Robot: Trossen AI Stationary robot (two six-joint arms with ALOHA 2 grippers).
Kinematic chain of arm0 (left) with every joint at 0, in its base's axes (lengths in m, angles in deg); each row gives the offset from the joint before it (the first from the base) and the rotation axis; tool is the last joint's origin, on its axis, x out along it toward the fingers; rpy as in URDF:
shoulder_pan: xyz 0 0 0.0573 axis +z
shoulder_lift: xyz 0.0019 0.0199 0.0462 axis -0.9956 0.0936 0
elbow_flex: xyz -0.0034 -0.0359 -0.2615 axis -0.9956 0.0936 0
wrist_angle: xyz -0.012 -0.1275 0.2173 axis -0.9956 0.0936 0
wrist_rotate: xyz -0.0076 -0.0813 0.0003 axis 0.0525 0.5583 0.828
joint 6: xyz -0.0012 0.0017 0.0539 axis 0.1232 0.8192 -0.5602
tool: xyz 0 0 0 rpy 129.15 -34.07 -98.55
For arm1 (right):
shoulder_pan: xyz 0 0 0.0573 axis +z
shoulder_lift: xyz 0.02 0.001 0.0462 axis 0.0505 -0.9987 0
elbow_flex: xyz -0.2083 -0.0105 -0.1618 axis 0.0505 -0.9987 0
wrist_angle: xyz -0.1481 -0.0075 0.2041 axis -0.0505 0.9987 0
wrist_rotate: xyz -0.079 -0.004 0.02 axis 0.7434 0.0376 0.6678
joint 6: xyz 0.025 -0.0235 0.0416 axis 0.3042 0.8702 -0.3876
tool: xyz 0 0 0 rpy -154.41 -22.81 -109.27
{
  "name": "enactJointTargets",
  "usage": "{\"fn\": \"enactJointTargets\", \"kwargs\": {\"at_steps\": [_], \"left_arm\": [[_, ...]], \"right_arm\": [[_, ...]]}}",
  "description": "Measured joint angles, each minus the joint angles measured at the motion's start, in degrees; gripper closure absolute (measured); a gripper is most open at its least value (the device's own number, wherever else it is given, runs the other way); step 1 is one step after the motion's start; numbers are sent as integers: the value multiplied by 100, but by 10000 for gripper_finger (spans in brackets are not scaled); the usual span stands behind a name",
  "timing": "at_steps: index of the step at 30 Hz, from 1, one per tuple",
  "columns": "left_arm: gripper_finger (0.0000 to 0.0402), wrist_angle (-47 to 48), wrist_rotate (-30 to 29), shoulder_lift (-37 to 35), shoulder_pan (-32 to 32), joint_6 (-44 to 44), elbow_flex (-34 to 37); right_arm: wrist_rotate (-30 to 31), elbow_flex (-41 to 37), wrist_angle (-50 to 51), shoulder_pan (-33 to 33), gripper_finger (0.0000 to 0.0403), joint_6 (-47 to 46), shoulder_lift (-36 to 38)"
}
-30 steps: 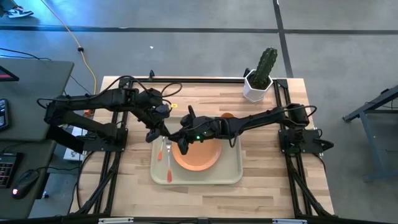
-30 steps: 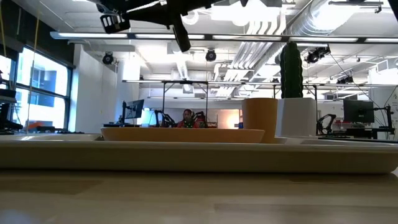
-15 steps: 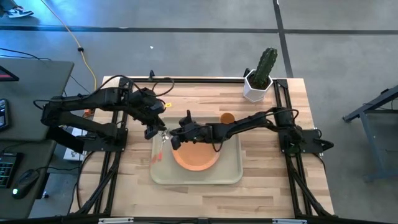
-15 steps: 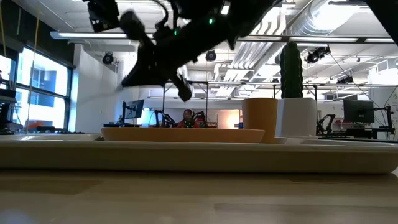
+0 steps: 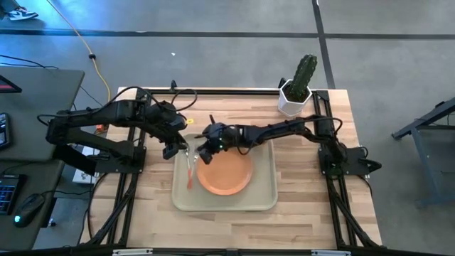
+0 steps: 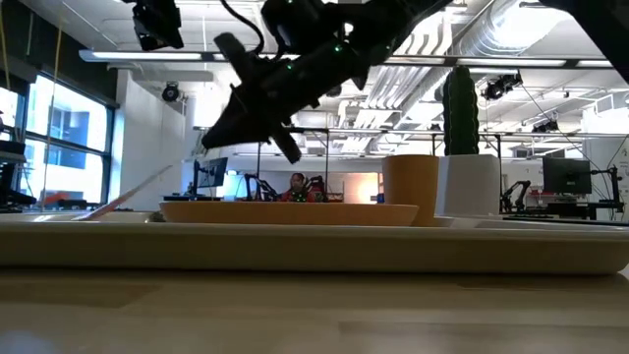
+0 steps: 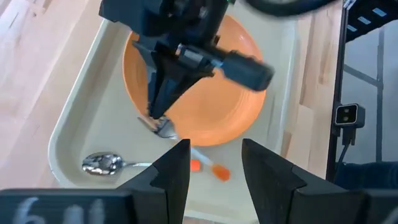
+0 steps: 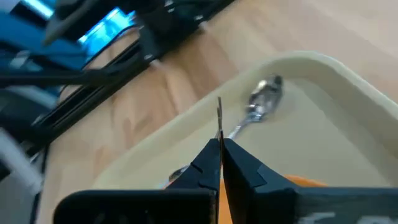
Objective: Pick and place plate/cup/fork/spoon on tray
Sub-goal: Put the orange fork between the orange spoon and the orange plate on the gray tray
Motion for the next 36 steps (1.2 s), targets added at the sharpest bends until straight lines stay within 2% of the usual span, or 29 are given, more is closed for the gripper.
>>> {"fn": "enactJointTargets", "kwargs": {"at_steps": [3, 11, 19, 31, 36], "left_arm": [[266, 25, -23, -6, 0, 0, 0], [266, 23, -642, 44, 2, 13, 188], [266, 32, -878, 79, 2, 572, 646], [266, -42, -1060, 79, 2, 758, 1027], [266, -55, -1076, 132, 2, 759, 1132]], "right_arm": [[-365, 253, 330, -100, 403, 339, 4], [-518, 839, 866, -537, 403, 1025, -212], [-1503, 1098, 925, -847, 403, 1115, -691], [-1608, 1099, 915, -842, 403, 1205, -975], [-1255, 1097, 786, -712, 403, 1116, -1068]]}}
